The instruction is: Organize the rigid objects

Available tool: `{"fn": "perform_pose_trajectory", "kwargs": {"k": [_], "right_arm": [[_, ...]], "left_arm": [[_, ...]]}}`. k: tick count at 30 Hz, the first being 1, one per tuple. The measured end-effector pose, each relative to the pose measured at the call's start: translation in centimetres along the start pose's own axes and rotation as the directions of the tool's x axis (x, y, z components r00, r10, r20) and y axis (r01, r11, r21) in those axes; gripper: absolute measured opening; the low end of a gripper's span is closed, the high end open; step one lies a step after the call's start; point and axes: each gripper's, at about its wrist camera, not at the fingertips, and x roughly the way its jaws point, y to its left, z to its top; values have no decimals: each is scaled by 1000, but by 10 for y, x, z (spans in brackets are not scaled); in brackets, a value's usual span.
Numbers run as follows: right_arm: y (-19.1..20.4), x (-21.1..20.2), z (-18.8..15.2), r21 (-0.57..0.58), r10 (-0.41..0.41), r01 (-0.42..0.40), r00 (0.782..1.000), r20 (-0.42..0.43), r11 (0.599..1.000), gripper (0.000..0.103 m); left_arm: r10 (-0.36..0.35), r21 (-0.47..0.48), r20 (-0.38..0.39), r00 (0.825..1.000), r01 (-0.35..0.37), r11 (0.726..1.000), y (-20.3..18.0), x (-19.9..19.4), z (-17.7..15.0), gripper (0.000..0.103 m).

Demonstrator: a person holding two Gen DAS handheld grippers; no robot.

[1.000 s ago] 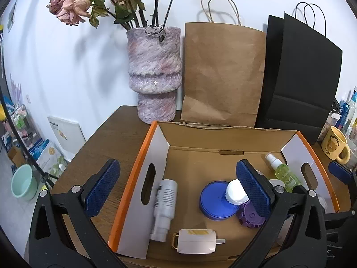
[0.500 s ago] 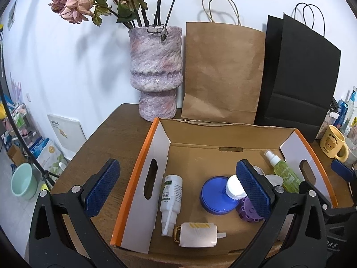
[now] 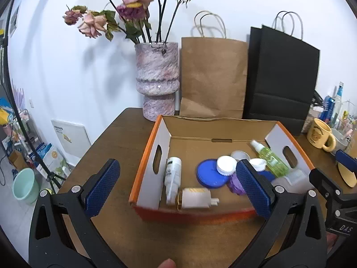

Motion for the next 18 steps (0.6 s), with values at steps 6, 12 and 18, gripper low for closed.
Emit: {"fn": "perform_pose_trajectory", "kwargs": {"k": [6, 12, 18], "right_arm": [[3, -42, -9, 9, 5, -5, 999, 33, 1000, 103], [7, -87, -18, 9, 5, -6, 998, 61, 1000, 103], [11, -122, -36, 10, 8, -8, 998, 61, 1000, 103]], "left_arm": [[-15, 20, 26, 1000, 15, 1000, -4, -38, -11, 103], [-40, 29, 30, 999, 39, 999, -4, -76, -28, 103], [-44, 31, 21, 999, 44, 999, -1, -109, -50, 103]]}}
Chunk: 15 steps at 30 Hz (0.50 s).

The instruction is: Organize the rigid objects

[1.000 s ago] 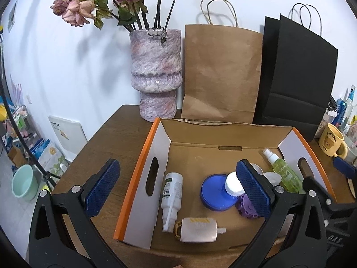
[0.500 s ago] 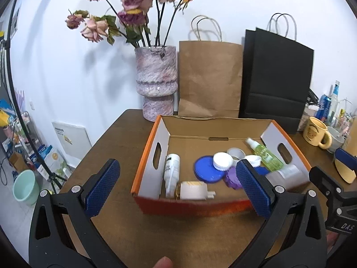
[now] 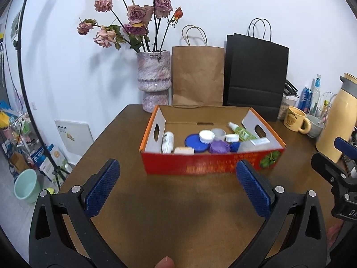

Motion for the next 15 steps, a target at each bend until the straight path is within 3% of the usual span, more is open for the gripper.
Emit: {"fn": "perform_pose_trajectory", "kwargs": {"k": [15], "right_arm": [[3, -58, -43, 27, 7, -7, 1000, -2, 1000, 103]], "left_arm": [[-19, 12, -17, 1000, 19, 1000, 0, -50, -46, 103]]}}
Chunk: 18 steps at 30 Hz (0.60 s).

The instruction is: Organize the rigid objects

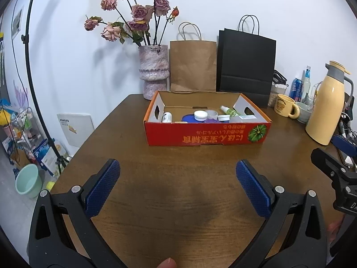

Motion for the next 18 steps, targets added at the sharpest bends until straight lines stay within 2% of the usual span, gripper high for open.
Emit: {"fn": "perform_pose_trajectory", "kwargs": {"k": [8, 18], "right_arm": [[-2, -10, -13, 7, -2, 2, 1000, -10, 1000, 103], [-1, -14, -12, 3, -4, 4, 1000, 1, 1000, 103]], "left_arm": [[-14, -1, -9, 1000, 14, 1000, -1, -5, -9, 103], [-18, -5, -7, 1000, 18, 1000, -2, -7, -11, 103]]}}
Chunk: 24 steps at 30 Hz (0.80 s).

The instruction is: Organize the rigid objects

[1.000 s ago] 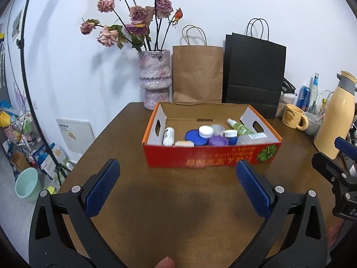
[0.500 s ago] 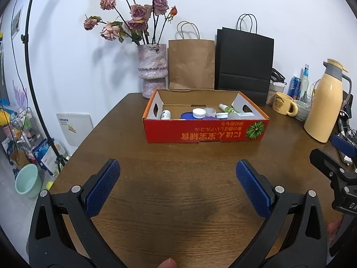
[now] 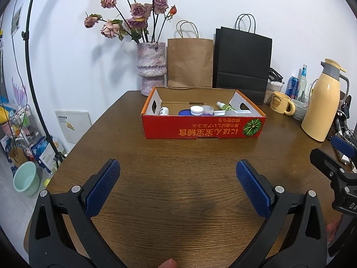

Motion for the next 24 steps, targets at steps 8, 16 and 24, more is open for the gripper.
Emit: {"fn": "perform_pose_trajectory", "kwargs": {"k": [8, 16, 24], "right_arm": [[1, -2, 1, 0, 0, 0, 1000, 2, 1000, 103], [0, -2, 0, -1, 1, -1, 1000, 2, 1000, 103], [1, -1, 0, -1, 0, 0, 1000, 2, 1000, 103]], "left_arm": [[-5, 1, -3, 1000, 5, 1000, -1, -2, -1, 103], [-9, 3, -6, 1000, 9, 1000, -1, -1, 0, 103], [-11, 2, -1, 1000, 11, 1000, -1, -2, 2, 103]]}}
